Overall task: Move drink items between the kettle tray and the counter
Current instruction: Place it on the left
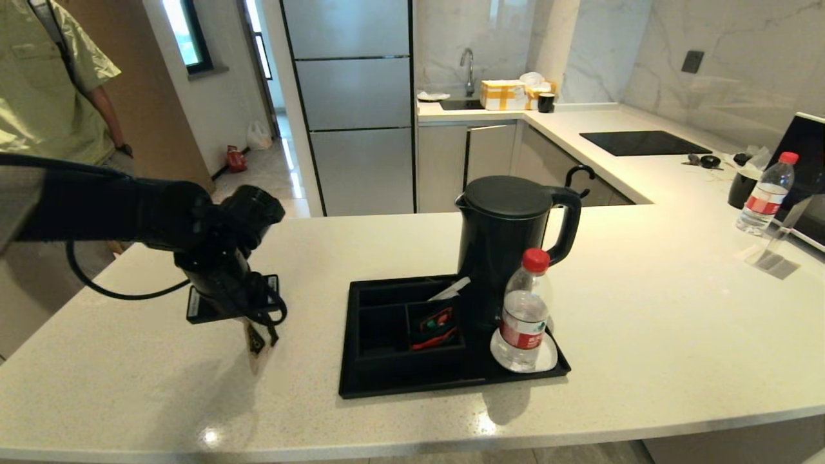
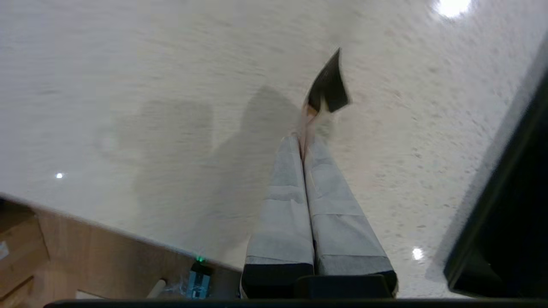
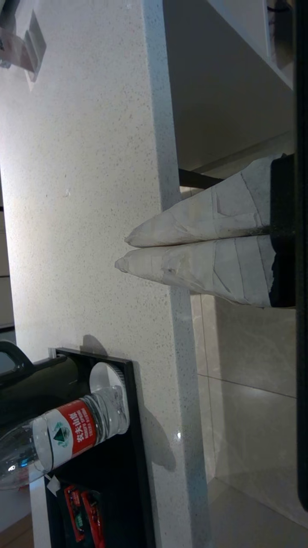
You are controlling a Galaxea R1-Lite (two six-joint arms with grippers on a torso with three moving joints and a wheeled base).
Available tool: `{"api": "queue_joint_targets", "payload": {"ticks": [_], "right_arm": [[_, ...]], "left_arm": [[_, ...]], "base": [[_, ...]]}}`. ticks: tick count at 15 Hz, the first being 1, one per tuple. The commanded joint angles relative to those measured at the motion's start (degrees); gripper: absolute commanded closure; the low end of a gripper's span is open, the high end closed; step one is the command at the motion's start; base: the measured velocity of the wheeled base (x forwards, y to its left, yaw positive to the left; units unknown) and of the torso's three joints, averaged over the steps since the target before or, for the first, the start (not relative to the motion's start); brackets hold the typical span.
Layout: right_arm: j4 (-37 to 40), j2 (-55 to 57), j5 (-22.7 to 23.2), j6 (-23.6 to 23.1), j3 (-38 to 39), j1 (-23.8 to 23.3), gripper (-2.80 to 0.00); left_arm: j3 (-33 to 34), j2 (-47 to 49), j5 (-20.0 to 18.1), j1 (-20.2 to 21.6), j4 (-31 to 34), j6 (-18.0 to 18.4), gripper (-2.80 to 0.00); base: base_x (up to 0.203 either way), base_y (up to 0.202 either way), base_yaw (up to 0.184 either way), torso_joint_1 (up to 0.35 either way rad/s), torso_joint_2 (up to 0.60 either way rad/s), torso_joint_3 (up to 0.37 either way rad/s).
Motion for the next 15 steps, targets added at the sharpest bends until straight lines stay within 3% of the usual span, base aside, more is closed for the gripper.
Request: {"api": "queue_joint_targets", "payload": {"ticks": [1,3,4,15], "right_arm": [[-0.1,0.1,0.0,0.0,0.0,0.0,0.00],[0.0,0.0,0.0,0.0,0.0,0.0,0.00],[-0.1,0.1,0.0,0.0,0.0,0.0,0.00],[0.0,0.1,0.0,0.0,0.0,0.0,0.00]], "left_arm": [[1.5,2.8,-0.1,0.2,-0.9,-0.2,0.00],[1.5,3.6,-0.2,0.2,-1.3,-0.2,0.00],[1.5,4.0,-0.1,0.2,-1.3,-0.2,-2.80],[0.2,-0.6,-0.3,0.2,-1.6,-1.4,-2.80]], "base": [[0.000,0.000,0.000,0.000,0.00,0.000],[0.000,0.000,0.000,0.000,0.00,0.000],[0.000,0.000,0.000,0.000,0.00,0.000],[0.000,0.000,0.000,0.000,0.00,0.000]]}}
